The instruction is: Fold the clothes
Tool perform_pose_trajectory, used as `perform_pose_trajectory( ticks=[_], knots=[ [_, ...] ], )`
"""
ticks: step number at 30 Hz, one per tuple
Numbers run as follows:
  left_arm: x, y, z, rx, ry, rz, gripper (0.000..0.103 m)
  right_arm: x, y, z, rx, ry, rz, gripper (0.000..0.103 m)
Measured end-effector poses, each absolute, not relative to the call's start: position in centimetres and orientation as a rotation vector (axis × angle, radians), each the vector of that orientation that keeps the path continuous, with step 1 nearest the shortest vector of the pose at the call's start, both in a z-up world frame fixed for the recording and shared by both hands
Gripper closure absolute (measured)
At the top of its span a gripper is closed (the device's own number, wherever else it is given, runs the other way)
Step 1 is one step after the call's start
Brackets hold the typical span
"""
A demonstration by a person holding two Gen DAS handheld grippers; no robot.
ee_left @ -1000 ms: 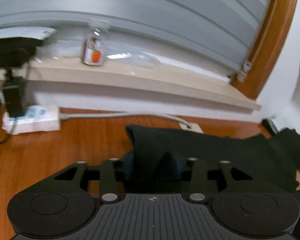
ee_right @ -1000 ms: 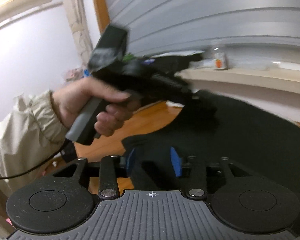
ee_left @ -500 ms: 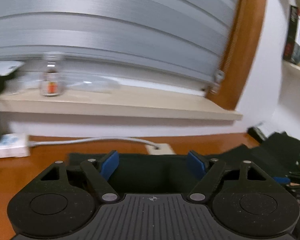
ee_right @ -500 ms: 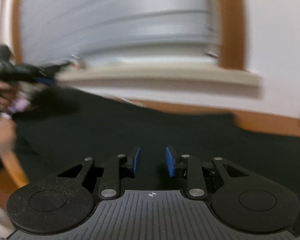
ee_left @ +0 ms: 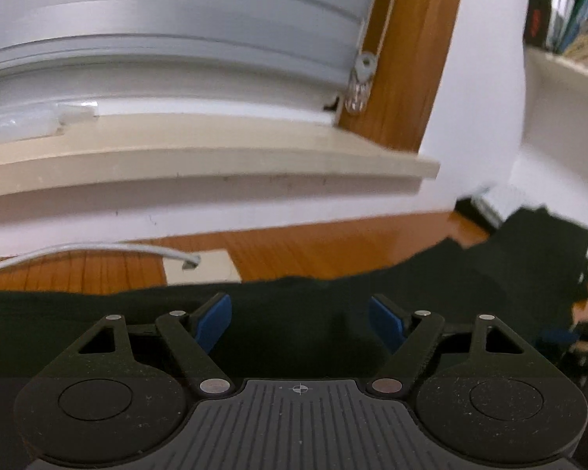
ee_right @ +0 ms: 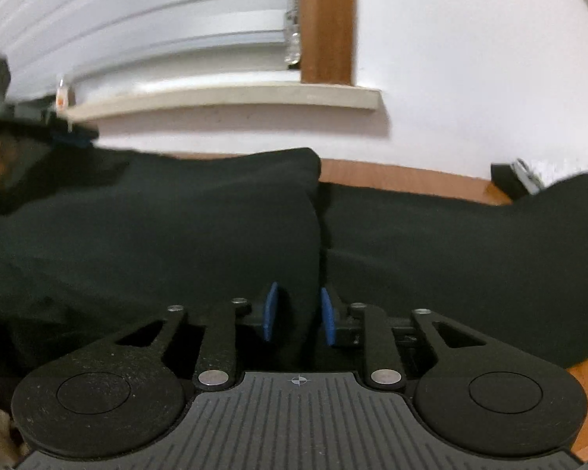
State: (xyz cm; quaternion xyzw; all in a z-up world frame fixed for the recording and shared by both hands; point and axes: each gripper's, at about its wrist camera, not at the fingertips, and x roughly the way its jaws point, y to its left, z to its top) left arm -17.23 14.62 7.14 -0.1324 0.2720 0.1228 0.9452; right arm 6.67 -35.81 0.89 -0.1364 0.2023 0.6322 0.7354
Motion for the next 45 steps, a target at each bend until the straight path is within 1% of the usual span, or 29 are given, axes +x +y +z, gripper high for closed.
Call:
perform_pose_trajectory(
  ticks=[2,5,7,10,14,18,22,27,29,30,31,32,34,35,39,41,42,44,45],
  knots=[
    [-17.9,14.5,7.0,-0.228,0.577,0.241,0.022,6.8,-35.9,0.8,-0.267,0.456,1.393,0.075],
    [-20.2,13.9,8.6,-0.161,0.585,0.29,0.022,6.8,-35.9,0.7,-0.257,0.453,1.387,0.075],
    [-22.8,13.4,9.8,-0.132,0.57,0.32,0.02,6.8,-36.3,0.7,-0.244,0.457,1.385,0.073],
    [-28.9,13.2,10.9,-0.137,0.526,0.388,0.013,6.7,-36.6,0.7,-0.227,0.464,1.374,0.073],
    [-38.5,15.0,11.3,-0.195,0.48,0.493,0.013,6.3,-36.4,0.8,-0.232,0.463,1.359,0.072],
    [-44.8,14.5,9.9,-0.205,0.497,0.574,0.013,6.2,-36.2,0.8,-0.243,0.462,1.354,0.072],
    [-47.1,14.2,8.4,-0.248,0.488,0.547,0.013,6.0,-36.2,0.7,-0.241,0.452,1.341,0.072],
    [-45.1,14.4,8.0,-0.273,0.476,0.488,0.013,5.8,-36.2,0.7,-0.249,0.44,1.335,0.072],
    [-44.0,14.5,7.6,-0.263,0.505,0.484,0.017,5.9,-36.2,0.7,-0.251,0.439,1.338,0.072],
    [-43.6,14.6,7.4,-0.261,0.517,0.482,0.033,6.0,-36.3,0.7,-0.249,0.438,1.341,0.072],
    [-43.2,14.9,7.0,-0.283,0.527,0.457,0.053,6.0,-36.3,0.6,-0.247,0.437,1.343,0.072],
    [-43.2,15.3,6.9,-0.338,0.528,0.444,0.053,6.1,-36.3,0.6,-0.246,0.436,1.345,0.072],
    [-43.6,15.9,7.1,-0.36,0.513,0.459,0.06,6.1,-36.3,0.5,-0.246,0.433,1.347,0.072],
    [-44.0,16.1,7.3,-0.375,0.503,0.461,0.061,6.1,-36.3,0.5,-0.249,0.432,1.347,0.072],
    [-44.9,16.5,7.2,-0.418,0.487,0.451,0.06,6.1,-36.3,0.6,-0.256,0.429,1.353,0.072],
    [-44.9,16.1,7.3,-0.405,0.485,0.459,0.056,6.1,-36.4,0.5,-0.25,0.427,1.354,0.072],
    [-45.0,15.9,7.7,-0.394,0.475,0.472,0.049,6.1,-36.4,0.5,-0.248,0.425,1.353,0.072],
    [-45.5,15.5,8.7,-0.361,0.445,0.52,0.04,6.0,-36.4,0.4,-0.245,0.421,1.349,0.072],
    [-45.9,15.3,9.4,-0.33,0.426,0.566,0.031,6.0,-36.5,0.4,-0.242,0.42,1.348,0.072]
  ],
)
